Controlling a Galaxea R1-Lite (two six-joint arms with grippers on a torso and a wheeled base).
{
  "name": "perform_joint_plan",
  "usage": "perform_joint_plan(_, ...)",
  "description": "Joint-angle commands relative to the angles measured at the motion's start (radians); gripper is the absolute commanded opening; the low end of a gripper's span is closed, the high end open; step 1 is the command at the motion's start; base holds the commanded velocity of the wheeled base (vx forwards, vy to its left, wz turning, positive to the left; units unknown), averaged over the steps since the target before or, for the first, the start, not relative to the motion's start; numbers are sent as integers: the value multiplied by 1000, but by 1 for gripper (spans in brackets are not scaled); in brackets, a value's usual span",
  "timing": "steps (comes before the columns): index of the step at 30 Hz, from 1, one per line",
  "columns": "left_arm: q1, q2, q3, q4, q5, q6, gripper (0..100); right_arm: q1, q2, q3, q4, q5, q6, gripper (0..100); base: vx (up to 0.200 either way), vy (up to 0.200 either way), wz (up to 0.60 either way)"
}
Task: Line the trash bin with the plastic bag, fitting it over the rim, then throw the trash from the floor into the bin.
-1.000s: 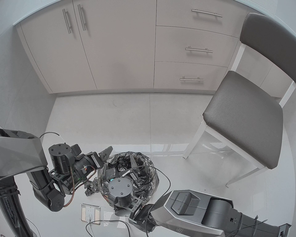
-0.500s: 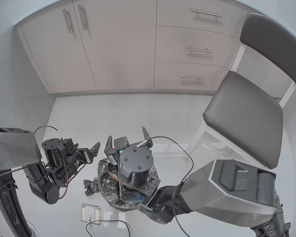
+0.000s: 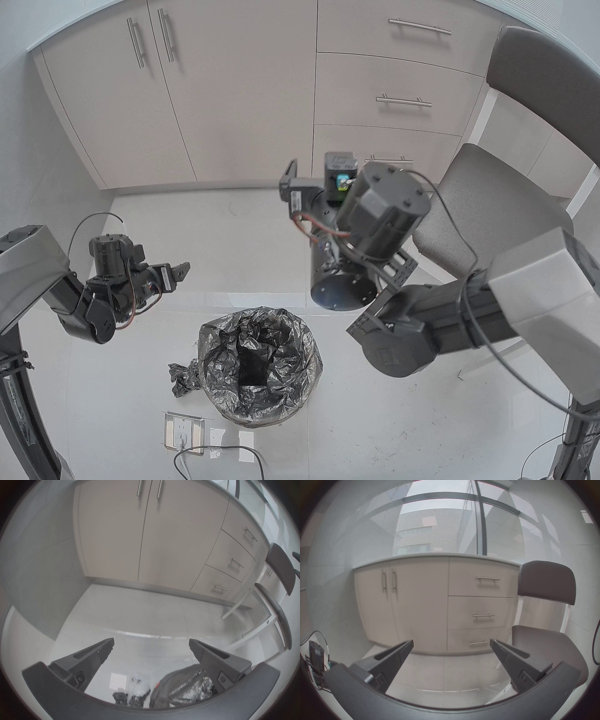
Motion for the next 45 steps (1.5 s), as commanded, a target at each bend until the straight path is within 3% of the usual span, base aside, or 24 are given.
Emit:
perform_joint_plan(1,129,156,-266,143,-141,148,100,-54,-97,-18,-2,2,0,100,0,0,0)
perform_joint_plan(5,186,285,-417,167,-146,264,100,-59,-91,-18,-2,4,0,100,0,0,0)
perform_joint_plan(13,189,381,-584,246,-158,260,100,-71,-67,-19,-4,8,0,100,0,0,0)
perform_joint_plan(15,173,432,-699,310,-194,260,100,-82,-48,-27,-2,8,0,100,0,0,0)
perform_joint_plan(19,169,475,-803,381,-217,263,100,-88,-44,-33,-1,8,-2,100,0,0,0)
perform_joint_plan(28,167,572,-1102,649,-226,327,100,-110,-37,-33,1,10,-2,100,0,0,0)
perform_joint_plan(45,163,803,-1137,1046,-256,347,100,-126,-5,-35,-2,13,0,100,0,0,0)
